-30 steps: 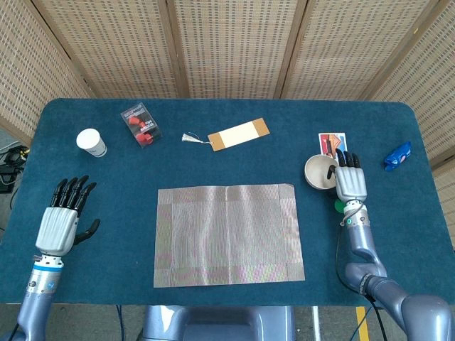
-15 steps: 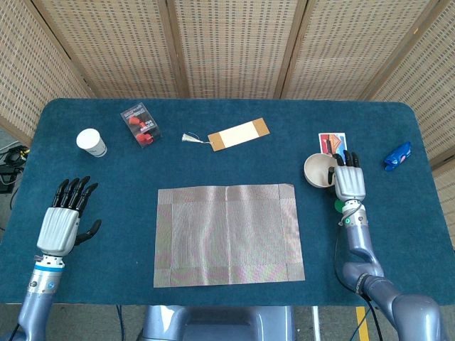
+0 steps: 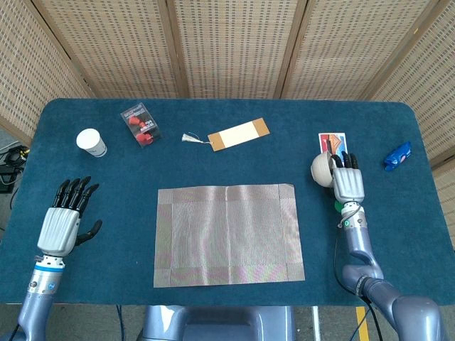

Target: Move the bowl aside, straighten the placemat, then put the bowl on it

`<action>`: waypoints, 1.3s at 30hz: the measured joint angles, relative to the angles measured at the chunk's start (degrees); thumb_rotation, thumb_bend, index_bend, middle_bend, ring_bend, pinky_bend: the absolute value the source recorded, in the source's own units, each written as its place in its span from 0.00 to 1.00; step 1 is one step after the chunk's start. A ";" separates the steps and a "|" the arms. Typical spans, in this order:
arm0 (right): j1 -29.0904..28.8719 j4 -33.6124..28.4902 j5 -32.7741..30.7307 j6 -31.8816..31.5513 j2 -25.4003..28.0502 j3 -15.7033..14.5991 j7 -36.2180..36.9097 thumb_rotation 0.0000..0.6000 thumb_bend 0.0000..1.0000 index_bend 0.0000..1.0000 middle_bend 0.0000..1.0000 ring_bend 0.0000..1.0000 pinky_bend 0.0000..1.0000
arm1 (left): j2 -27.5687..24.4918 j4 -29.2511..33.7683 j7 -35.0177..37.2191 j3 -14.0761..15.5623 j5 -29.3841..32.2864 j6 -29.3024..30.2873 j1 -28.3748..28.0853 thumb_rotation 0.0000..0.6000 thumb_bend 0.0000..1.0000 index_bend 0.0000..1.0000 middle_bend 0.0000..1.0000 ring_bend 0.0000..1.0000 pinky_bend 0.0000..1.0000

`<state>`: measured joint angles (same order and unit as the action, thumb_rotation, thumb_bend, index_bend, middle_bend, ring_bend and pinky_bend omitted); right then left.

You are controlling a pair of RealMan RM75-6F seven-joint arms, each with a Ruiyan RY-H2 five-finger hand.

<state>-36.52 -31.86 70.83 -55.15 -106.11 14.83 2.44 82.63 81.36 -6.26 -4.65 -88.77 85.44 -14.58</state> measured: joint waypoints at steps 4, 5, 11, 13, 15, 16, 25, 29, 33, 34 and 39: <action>0.64 -2.14 1.04 -2.10 0.75 -0.61 -0.39 1.00 0.48 0.73 0.24 0.05 0.10 | -0.01 0.02 -0.10 0.02 -0.03 -0.01 0.01 1.00 0.30 0.12 0.00 0.00 0.00; 0.83 -2.89 1.31 -2.65 0.98 -0.78 -0.57 1.00 0.48 0.73 0.24 0.05 0.10 | -0.02 0.03 -0.11 0.03 -0.02 -0.01 0.01 1.00 0.30 0.12 0.00 0.00 0.00; 2.42 -9.68 3.69 -6.96 2.85 -2.45 -2.68 1.00 0.48 0.73 0.24 0.05 0.10 | 0.05 -0.12 0.00 0.01 0.04 -0.06 0.01 1.00 0.31 0.13 0.00 0.00 0.00; 3.06 -12.29 4.63 -8.47 3.55 -3.18 -3.78 1.00 0.48 0.73 0.24 0.05 0.10 | 0.09 -0.23 0.07 -0.01 0.11 -0.11 0.01 1.00 0.31 0.13 0.00 0.00 0.00; 3.63 -14.58 5.45 -9.70 4.12 -3.87 -4.86 1.00 0.48 0.73 0.24 0.05 0.10 | 0.16 -0.45 0.17 -0.02 0.28 -0.27 0.01 1.00 0.30 0.13 0.00 0.00 0.00; 4.02 -16.15 6.01 -10.48 4.49 -4.37 -5.66 1.00 0.48 0.73 0.25 0.05 0.10 | 0.19 -0.52 0.24 -0.04 0.36 -0.35 0.00 1.00 0.30 0.13 0.00 0.00 0.00; 7.16 -28.74 10.23 -15.58 6.52 -8.80 -12.79 1.00 0.47 0.74 0.25 0.05 0.10 | 0.27 -1.08 1.31 -0.30 1.22 -1.02 -0.08 1.00 0.30 0.13 0.00 0.00 0.00; 8.52 -33.95 12.10 -17.20 6.79 -11.11 -17.15 1.00 0.47 0.74 0.25 0.05 0.10 | 0.20 -1.31 1.93 -0.46 1.55 -1.28 -0.14 1.00 0.30 0.13 0.00 0.00 0.00; 9.63 -37.62 13.59 -18.18 6.42 -13.01 -21.06 1.00 0.47 0.74 0.25 0.05 0.10 | 0.04 -1.49 2.55 -0.62 1.83 -1.38 -0.14 1.00 0.30 0.13 0.00 0.00 0.00; 9.87 -38.48 13.93 -18.33 6.14 -13.41 -22.05 1.00 0.46 0.74 0.25 0.05 0.10 | -0.03 -1.51 2.65 -0.65 1.93 -1.44 -0.14 1.00 0.30 0.13 0.00 0.00 0.00; 10.35 -40.70 14.70 -18.47 4.50 -14.12 -25.61 1.00 0.46 0.74 0.25 0.05 0.11 | -0.22 -1.52 2.87 -0.77 2.39 -1.79 -0.15 1.00 0.30 0.13 0.00 0.00 0.00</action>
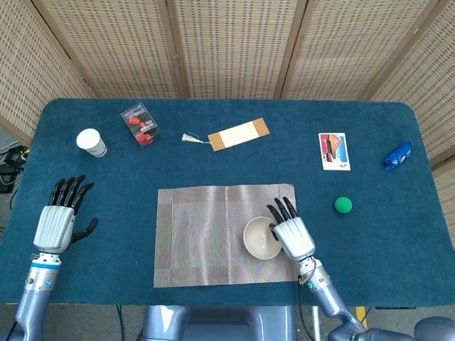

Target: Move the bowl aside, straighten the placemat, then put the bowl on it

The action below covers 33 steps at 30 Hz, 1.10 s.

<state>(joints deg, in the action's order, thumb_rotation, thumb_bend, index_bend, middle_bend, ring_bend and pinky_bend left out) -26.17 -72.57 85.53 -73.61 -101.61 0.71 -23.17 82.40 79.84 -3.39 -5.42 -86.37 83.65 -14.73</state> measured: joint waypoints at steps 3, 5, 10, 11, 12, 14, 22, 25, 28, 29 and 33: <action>-0.05 -0.69 0.18 0.16 -1.08 0.12 -1.91 1.00 0.46 0.74 0.25 0.05 0.11 | -0.03 -0.07 0.17 -0.08 0.27 -0.18 -0.01 1.00 0.31 0.13 0.00 0.00 0.00; -0.22 -1.02 0.12 0.44 -1.82 0.50 -3.20 1.00 0.46 0.74 0.25 0.05 0.11 | -0.08 -0.09 0.37 -0.16 0.46 -0.28 -0.01 1.00 0.30 0.13 0.00 0.00 0.00; -1.03 -1.04 -1.19 1.84 -3.62 2.41 -5.88 1.00 0.46 0.74 0.25 0.05 0.11 | -0.20 -0.03 0.63 -0.27 0.60 -0.33 -0.03 1.00 0.31 0.13 0.00 0.00 0.00; -1.20 -0.91 -1.49 2.10 -3.89 2.77 -6.25 1.00 0.46 0.74 0.25 0.05 0.11 | -0.21 -0.04 0.63 -0.27 0.61 -0.37 -0.05 1.00 0.31 0.13 0.00 0.00 0.00; -1.39 -0.72 -1.75 2.37 -4.17 3.11 -6.61 1.00 0.46 0.74 0.25 0.05 0.11 | -0.20 -0.05 0.61 -0.27 0.63 -0.39 -0.06 1.00 0.31 0.13 0.00 0.00 0.00; -1.85 -0.22 -2.37 3.03 -4.90 3.88 -7.32 1.00 0.46 0.74 0.25 0.05 0.11 | -0.17 -0.09 0.57 -0.30 0.71 -0.49 -0.10 1.00 0.30 0.13 0.00 0.00 0.00; -2.88 1.38 -3.70 4.63 -7.07 5.05 -8.54 1.00 0.46 0.72 0.24 0.05 0.11 | -0.23 -0.18 0.86 -0.57 1.10 -0.61 -0.17 1.00 0.30 0.13 0.00 0.00 0.00; -2.73 2.35 -3.77 4.67 -7.51 4.78 -8.39 1.00 0.42 0.68 0.22 0.05 0.11 | -0.36 -0.08 0.88 -0.58 1.21 -0.65 -0.14 1.00 0.30 0.13 0.00 0.00 0.00; -2.58 2.39 -3.78 4.66 -7.40 4.62 -8.25 1.00 0.36 0.62 0.17 0.05 0.10 | -0.43 0.07 0.77 -0.55 1.18 -0.57 -0.10 1.00 0.30 0.13 0.00 0.00 0.00; -2.53 2.21 -3.74 4.65 -7.17 4.56 -8.29 1.00 0.34 0.60 0.15 0.05 0.10 | -0.46 0.15 0.70 -0.52 1.17 -0.55 -0.08 1.00 0.30 0.13 0.00 0.00 0.00; -2.25 0.99 -3.73 4.32 -6.08 4.48 -9.16 1.00 0.26 0.49 0.06 0.02 0.08 | -0.52 0.31 0.49 -0.45 1.13 -0.50 -0.03 1.00 0.31 0.13 0.00 0.00 0.00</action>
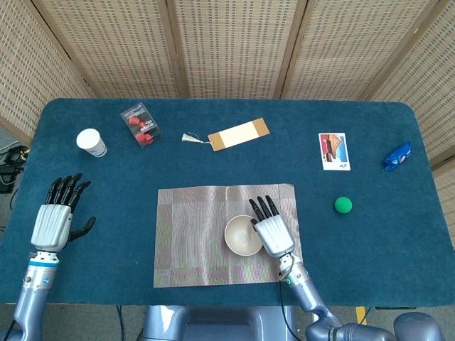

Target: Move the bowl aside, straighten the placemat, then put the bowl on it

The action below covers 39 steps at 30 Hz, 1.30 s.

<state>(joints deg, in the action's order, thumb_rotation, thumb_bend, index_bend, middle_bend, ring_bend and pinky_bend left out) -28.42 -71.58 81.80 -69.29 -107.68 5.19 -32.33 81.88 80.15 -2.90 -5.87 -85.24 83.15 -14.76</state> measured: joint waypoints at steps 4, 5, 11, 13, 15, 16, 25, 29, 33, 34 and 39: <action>0.64 -2.05 -0.13 -1.26 2.08 0.23 -2.13 1.00 0.23 0.40 0.00 0.00 0.07 | -0.11 0.21 -0.21 0.04 -0.12 0.35 0.15 1.00 0.30 0.13 0.00 0.00 0.00; 0.85 -2.74 -0.20 -1.64 2.72 0.32 -2.65 1.00 0.22 0.39 0.00 0.00 0.06 | -0.13 0.23 -0.29 0.06 -0.13 0.42 0.20 1.00 0.31 0.13 0.00 0.00 0.00; 2.83 -7.61 -1.43 -4.18 8.24 1.11 -5.01 1.00 0.20 0.33 0.00 0.00 0.06 | -0.23 0.59 -1.07 0.36 -0.40 0.82 0.48 1.00 0.30 0.13 0.00 0.00 0.00; 3.62 -9.08 -2.09 -4.82 10.16 1.31 -5.22 1.00 0.20 0.32 0.00 0.00 0.06 | -0.31 0.89 -1.37 0.46 -0.61 1.11 0.61 1.00 0.30 0.13 0.00 0.00 0.00; 4.62 -10.58 -2.75 -5.60 12.41 1.46 -5.09 1.00 0.19 0.31 0.00 0.00 0.06 | -0.41 1.16 -1.74 0.60 -0.81 1.45 0.80 1.00 0.31 0.13 0.00 0.00 0.00; 5.17 -11.22 -2.97 -6.07 13.62 1.49 -4.78 1.00 0.19 0.30 0.00 0.00 0.06 | -0.45 1.26 -1.87 0.67 -0.88 1.60 0.91 1.00 0.31 0.13 0.00 0.00 0.00; 9.28 -11.84 -1.26 -11.03 20.42 0.59 2.46 1.00 0.16 0.17 0.00 0.00 0.00 | -1.34 1.40 -2.59 1.58 -1.23 3.69 2.84 1.00 0.30 0.10 0.00 0.00 0.00; 11.09 -10.96 0.18 -13.00 22.70 -0.32 7.98 1.00 0.15 0.13 0.00 0.00 0.00 | -2.06 1.11 -2.45 2.24 -1.06 5.04 4.49 1.00 0.30 0.08 0.00 0.00 0.00; 13.22 -8.00 2.61 -15.36 25.02 -1.91 15.76 1.00 0.14 0.09 0.00 0.00 0.00 | -3.02 0.43 -2.06 3.29 -1.02 6.86 6.65 1.00 0.29 0.04 0.00 0.00 0.00; 13.97 -6.68 3.32 -16.09 25.66 -2.46 18.24 1.00 0.14 0.08 0.00 0.00 0.00 | -3.18 0.12 -2.06 3.52 -1.04 7.32 7.16 1.00 0.29 0.03 0.00 0.00 0.00; 16.57 -2.22 5.15 -18.36 28.15 -3.72 26.30 1.00 0.14 0.05 0.00 0.00 0.00 | -3.86 -1.30 -1.91 4.34 -0.76 8.48 9.16 1.00 0.28 0.00 0.00 0.00 0.00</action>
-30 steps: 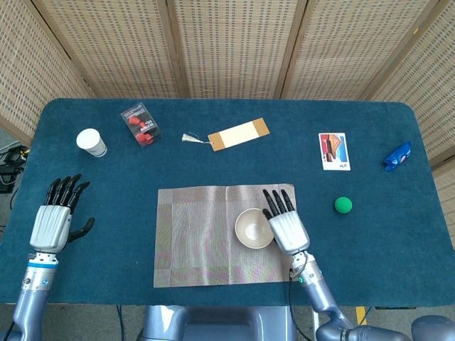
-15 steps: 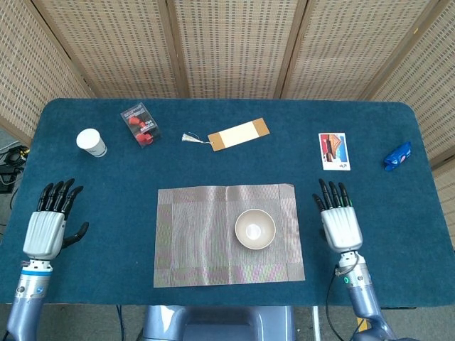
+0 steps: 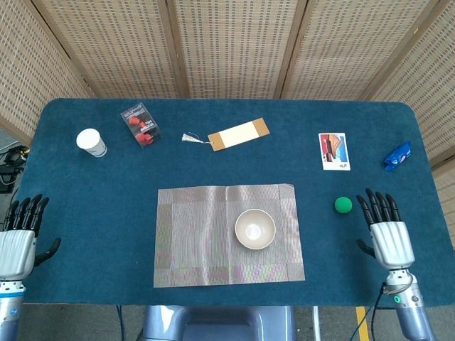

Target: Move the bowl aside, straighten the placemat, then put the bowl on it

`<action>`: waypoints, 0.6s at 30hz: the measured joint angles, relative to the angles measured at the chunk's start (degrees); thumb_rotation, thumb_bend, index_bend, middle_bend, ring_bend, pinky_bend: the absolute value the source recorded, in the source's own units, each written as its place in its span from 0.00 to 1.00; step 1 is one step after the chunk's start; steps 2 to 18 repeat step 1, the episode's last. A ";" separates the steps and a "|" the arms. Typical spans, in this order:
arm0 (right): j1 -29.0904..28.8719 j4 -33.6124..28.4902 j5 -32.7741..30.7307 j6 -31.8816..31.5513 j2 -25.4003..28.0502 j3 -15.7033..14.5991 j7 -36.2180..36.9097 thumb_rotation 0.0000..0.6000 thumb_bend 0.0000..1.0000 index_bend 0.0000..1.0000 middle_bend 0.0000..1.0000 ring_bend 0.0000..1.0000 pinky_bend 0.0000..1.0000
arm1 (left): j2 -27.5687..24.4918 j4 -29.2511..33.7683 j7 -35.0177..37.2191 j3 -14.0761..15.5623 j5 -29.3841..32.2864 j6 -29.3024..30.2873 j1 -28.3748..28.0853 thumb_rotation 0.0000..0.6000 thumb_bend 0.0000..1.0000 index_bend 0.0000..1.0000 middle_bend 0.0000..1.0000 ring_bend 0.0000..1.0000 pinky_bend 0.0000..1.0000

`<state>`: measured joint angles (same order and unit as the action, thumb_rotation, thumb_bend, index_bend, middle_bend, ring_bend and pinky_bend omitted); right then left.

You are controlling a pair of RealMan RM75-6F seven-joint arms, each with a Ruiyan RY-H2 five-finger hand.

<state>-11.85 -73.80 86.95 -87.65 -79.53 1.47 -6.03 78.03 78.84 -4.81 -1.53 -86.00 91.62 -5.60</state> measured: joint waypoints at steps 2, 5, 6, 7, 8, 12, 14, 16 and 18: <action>0.43 0.39 0.19 -0.28 0.47 -0.04 1.01 1.00 0.14 0.05 0.00 0.00 0.00 | -0.11 0.09 0.11 -0.02 0.08 -0.07 0.07 1.00 0.28 0.00 0.00 0.00 0.00; 0.43 0.39 0.19 -0.28 0.47 -0.04 1.01 1.00 0.14 0.05 0.00 0.00 0.00 | -0.11 0.09 0.11 -0.02 0.08 -0.07 0.07 1.00 0.28 0.00 0.00 0.00 0.00; 0.43 0.39 0.19 -0.28 0.47 -0.04 1.01 1.00 0.14 0.05 0.00 0.00 0.00 | -0.11 0.09 0.11 -0.02 0.08 -0.07 0.07 1.00 0.28 0.00 0.00 0.00 0.00; 0.43 0.39 0.19 -0.28 0.47 -0.04 1.01 1.00 0.14 0.05 0.00 0.00 0.00 | -0.11 0.09 0.11 -0.02 0.08 -0.07 0.07 1.00 0.28 0.00 0.00 0.00 0.00; 0.43 0.39 0.19 -0.28 0.47 -0.04 1.01 1.00 0.14 0.05 0.00 0.00 0.00 | -0.11 0.09 0.11 -0.02 0.08 -0.07 0.07 1.00 0.28 0.00 0.00 0.00 0.00; 0.43 0.39 0.19 -0.28 0.47 -0.04 1.01 1.00 0.14 0.05 0.00 0.00 0.00 | -0.11 0.09 0.11 -0.02 0.08 -0.07 0.07 1.00 0.28 0.00 0.00 0.00 0.00; 0.43 0.39 0.19 -0.28 0.47 -0.04 1.01 1.00 0.14 0.05 0.00 0.00 0.00 | -0.11 0.09 0.11 -0.02 0.08 -0.07 0.07 1.00 0.28 0.00 0.00 0.00 0.00; 0.43 0.39 0.19 -0.28 0.47 -0.04 1.01 1.00 0.14 0.05 0.00 0.00 0.00 | -0.11 0.09 0.11 -0.02 0.08 -0.07 0.07 1.00 0.28 0.00 0.00 0.00 0.00; 0.43 0.39 0.19 -0.28 0.47 -0.04 1.01 1.00 0.14 0.05 0.00 0.00 0.00 | -0.11 0.09 0.11 -0.02 0.08 -0.07 0.07 1.00 0.28 0.00 0.00 0.00 0.00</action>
